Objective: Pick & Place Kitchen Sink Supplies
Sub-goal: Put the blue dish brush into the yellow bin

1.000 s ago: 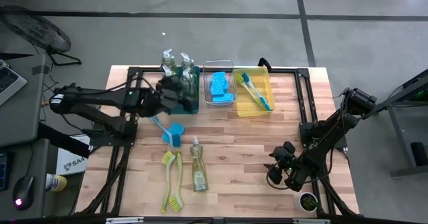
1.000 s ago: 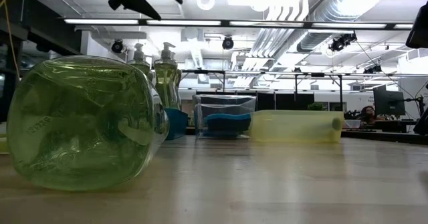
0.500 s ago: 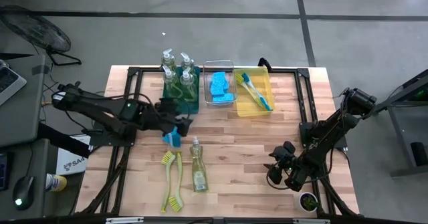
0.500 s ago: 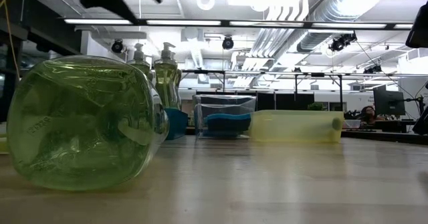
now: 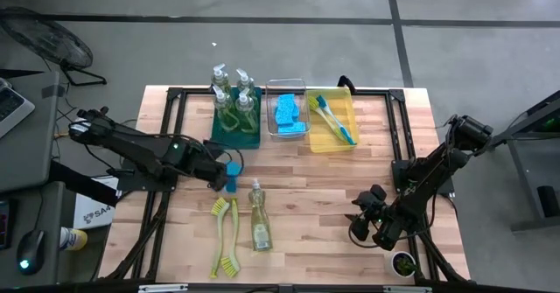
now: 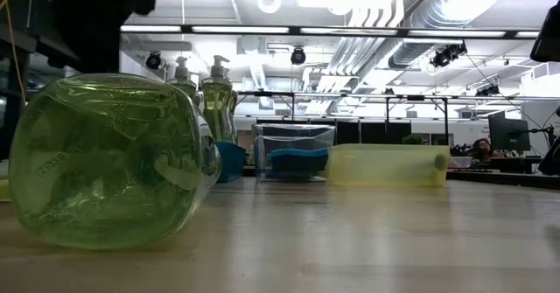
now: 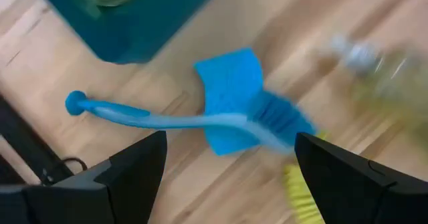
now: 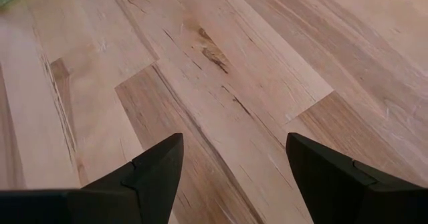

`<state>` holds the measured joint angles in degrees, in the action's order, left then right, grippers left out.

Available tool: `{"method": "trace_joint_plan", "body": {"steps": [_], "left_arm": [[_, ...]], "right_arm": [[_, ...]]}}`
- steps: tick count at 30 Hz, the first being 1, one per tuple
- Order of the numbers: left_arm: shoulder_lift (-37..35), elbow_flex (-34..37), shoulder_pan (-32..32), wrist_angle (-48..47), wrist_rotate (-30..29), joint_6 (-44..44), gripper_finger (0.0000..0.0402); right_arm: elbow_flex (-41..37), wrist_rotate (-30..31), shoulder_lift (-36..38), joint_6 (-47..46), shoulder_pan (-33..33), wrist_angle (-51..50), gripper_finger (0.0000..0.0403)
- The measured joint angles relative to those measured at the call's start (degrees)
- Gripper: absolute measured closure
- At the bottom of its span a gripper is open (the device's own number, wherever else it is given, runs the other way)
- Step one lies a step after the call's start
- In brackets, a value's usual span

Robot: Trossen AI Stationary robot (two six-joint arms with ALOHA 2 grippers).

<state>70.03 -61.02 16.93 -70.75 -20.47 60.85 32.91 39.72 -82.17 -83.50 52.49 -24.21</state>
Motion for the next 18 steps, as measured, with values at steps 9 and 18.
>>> {"method": "trace_joint_plan", "body": {"steps": [9,18], "left_arm": [[0.0,11.0,0.0,7.4,1.6,-23.6,0.0078],[0.0,19.1,0.0,16.2,-1.5,-35.8,0.0078]], "right_arm": [[0.0,0.2,0.0,0.2,0.0,0.0,0.0144],[0.0,0.4,0.0,0.2,0.0,0.0,0.0144]]}}
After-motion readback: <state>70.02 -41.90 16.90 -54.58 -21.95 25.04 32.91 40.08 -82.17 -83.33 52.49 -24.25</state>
